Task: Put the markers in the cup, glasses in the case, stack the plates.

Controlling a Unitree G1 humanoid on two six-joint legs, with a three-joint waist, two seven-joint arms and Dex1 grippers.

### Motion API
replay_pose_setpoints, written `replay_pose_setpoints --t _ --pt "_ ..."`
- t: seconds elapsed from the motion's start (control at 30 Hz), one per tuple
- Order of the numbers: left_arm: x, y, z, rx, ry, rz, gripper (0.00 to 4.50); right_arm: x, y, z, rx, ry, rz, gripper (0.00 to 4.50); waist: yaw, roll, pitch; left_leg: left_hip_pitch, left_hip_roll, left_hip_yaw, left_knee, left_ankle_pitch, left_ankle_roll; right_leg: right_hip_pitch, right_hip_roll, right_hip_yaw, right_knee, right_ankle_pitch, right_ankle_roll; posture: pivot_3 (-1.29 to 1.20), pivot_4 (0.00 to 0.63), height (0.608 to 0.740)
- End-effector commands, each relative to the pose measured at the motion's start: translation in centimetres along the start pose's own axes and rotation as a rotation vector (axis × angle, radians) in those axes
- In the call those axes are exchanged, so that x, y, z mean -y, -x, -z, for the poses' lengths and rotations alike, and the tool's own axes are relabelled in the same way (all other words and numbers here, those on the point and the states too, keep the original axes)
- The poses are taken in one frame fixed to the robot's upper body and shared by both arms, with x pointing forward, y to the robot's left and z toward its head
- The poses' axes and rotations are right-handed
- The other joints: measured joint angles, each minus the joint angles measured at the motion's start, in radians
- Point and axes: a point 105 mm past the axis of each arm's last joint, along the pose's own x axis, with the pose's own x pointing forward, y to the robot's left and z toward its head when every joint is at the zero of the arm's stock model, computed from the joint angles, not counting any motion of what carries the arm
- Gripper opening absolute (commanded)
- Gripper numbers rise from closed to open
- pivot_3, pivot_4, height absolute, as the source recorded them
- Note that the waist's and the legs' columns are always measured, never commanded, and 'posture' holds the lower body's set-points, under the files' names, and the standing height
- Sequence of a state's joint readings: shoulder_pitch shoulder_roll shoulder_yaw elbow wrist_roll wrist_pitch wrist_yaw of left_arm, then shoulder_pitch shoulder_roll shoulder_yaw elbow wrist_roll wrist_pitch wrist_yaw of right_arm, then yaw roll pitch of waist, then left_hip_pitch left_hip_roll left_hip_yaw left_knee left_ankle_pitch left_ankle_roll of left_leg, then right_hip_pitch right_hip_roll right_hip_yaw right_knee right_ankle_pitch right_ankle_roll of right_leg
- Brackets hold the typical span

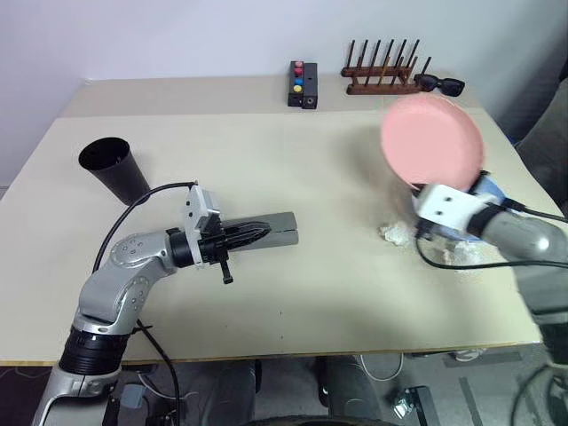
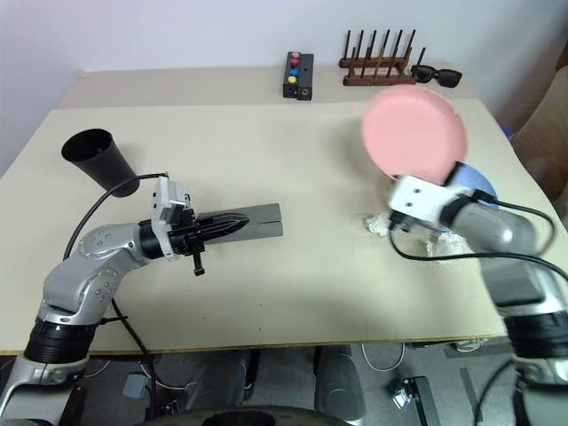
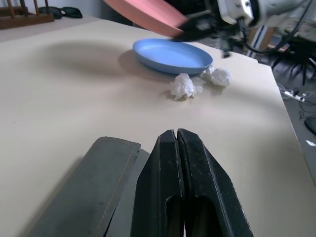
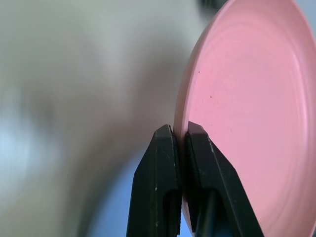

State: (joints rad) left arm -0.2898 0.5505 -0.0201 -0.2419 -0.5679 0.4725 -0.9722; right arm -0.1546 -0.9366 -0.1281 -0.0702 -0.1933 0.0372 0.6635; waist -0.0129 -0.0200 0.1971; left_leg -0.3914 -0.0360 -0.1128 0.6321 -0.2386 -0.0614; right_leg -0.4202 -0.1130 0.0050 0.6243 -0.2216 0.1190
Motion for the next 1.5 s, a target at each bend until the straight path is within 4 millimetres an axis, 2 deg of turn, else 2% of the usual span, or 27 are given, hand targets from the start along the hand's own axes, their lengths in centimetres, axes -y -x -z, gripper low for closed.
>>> replay_pose_setpoints --t 0.03,0.13,0.17,0.23,0.4,0.53,0.63,0.7,0.77,0.87,1.03,1.2,1.3,1.47,1.5 --pt "0.1 -0.7 -0.9 0.018 -0.035 0.017 0.00 0.8 1.1 1.1 -0.018 -0.011 0.018 0.04 -0.010 0.000 0.000 0.001 0.000 0.002 0.000 0.000 0.000 0.000 0.000 0.001 0.000 0.000 0.000 0.00 0.150 0.734" --pt "0.4 -1.3 -1.5 0.030 -0.039 0.022 0.00 0.0 1.1 2.7 -0.064 -0.027 -0.008 0.04 -0.009 0.001 0.000 0.002 0.001 0.002 0.000 0.000 0.000 0.000 0.000 0.001 0.001 0.000 -0.001 0.00 0.150 0.734" --pt "0.4 -1.3 -1.6 0.033 -0.039 0.021 0.00 -0.2 1.1 2.8 -0.068 -0.029 -0.015 0.34 -0.008 0.001 0.000 0.002 0.000 0.003 0.000 0.000 0.000 0.000 0.000 0.002 0.001 0.000 -0.001 0.00 0.150 0.734" --pt "0.5 -1.4 -1.7 0.036 -0.038 0.019 0.00 -0.3 1.2 2.9 -0.068 -0.036 -0.018 1.04 -0.005 0.001 0.000 0.001 0.000 0.003 0.000 0.000 0.000 0.000 0.000 0.002 0.000 0.000 -0.001 0.00 0.150 0.734" --pt "0.8 -1.3 -1.9 0.038 -0.024 0.011 0.00 0.2 1.4 2.9 -0.070 0.001 -0.008 3.44 0.000 0.001 0.000 0.001 0.000 0.003 0.000 0.000 0.000 0.000 0.000 0.002 -0.001 0.000 -0.001 0.00 0.150 0.734" --pt "0.6 -1.3 -1.9 0.036 -0.021 0.009 0.00 0.8 2.1 1.9 -0.011 -0.037 -0.009 3.44 0.000 0.001 0.000 0.001 0.000 0.003 0.000 0.000 0.000 0.000 0.000 0.002 -0.001 0.000 -0.001 0.00 0.150 0.734" --pt "0.4 -1.5 -1.9 0.038 -0.022 0.010 0.00 0.4 2.5 0.2 0.077 -0.110 -0.044 3.44 0.000 0.001 0.000 0.001 0.000 0.002 0.000 0.000 0.000 0.001 0.000 0.002 -0.002 0.000 -0.001 0.00 0.150 0.734" --pt "0.4 -1.6 -1.9 0.040 -0.021 0.014 0.00 -0.7 2.5 -1.1 0.141 -0.180 -0.097 3.44 -0.002 0.001 0.000 0.001 0.000 0.002 0.000 0.000 0.000 0.001 0.000 0.002 -0.002 0.000 -0.001 0.00 0.150 0.734" --pt "0.5 -1.7 -1.9 0.043 -0.020 0.020 0.00 -2.7 2.2 -2.6 0.190 -0.229 -0.181 3.44 -0.001 0.001 0.000 0.001 0.000 0.002 0.000 0.000 0.000 0.001 0.000 0.002 -0.002 0.000 -0.001 0.00 0.150 0.734" --pt "0.7 -1.7 -1.8 0.047 -0.012 0.029 0.00 -4.6 0.6 -3.5 0.198 -0.254 -0.204 3.44 -0.001 0.001 0.000 0.001 0.000 0.002 0.000 0.000 0.000 0.002 0.000 0.002 -0.002 0.000 -0.001 0.00 0.150 0.734" --pt "0.9 -1.4 -1.4 0.045 -0.003 0.032 0.00 -5.6 -1.9 -3.3 0.160 -0.275 -0.165 3.44 0.000 0.001 0.000 0.001 0.000 0.002 0.000 0.000 0.000 0.002 0.000 0.002 -0.003 0.000 -0.001 0.00 0.150 0.734" --pt "1.0 -1.1 -1.1 0.047 0.005 0.023 0.00 -6.0 -2.6 -2.3 0.117 -0.269 -0.161 3.44 0.003 0.001 0.000 0.000 0.000 0.002 0.000 0.000 0.000 0.002 0.000 0.002 -0.005 0.001 -0.001 0.00 0.150 0.734" --pt "1.1 -1.1 -1.0 0.050 0.011 0.021 0.00 -6.0 -2.5 -1.9 0.104 -0.274 -0.168 2.60 0.001 0.001 0.000 0.000 0.000 0.002 0.000 0.000 0.000 0.002 0.000 0.002 -0.005 0.001 -0.001 0.00 0.150 0.734" --pt "1.2 -1.2 -1.1 0.052 0.011 0.026 0.00 -5.9 -2.4 -1.9 0.104 -0.272 -0.166 0.02 0.000 0.001 0.000 0.001 0.000 0.002 0.000 0.000 0.000 0.002 0.000 0.002 -0.005 0.001 -0.001 0.00 0.150 0.734" --pt "1.1 -1.2 -1.2 0.056 0.008 0.026 0.00 -5.7 -2.3 -2.1 0.111 -0.271 -0.160 0.02 0.000 0.001 0.000 0.001 0.000 0.002 0.000 0.000 0.000 0.002 0.000 0.002 -0.005 0.001 -0.001 0.00 0.150 0.734"
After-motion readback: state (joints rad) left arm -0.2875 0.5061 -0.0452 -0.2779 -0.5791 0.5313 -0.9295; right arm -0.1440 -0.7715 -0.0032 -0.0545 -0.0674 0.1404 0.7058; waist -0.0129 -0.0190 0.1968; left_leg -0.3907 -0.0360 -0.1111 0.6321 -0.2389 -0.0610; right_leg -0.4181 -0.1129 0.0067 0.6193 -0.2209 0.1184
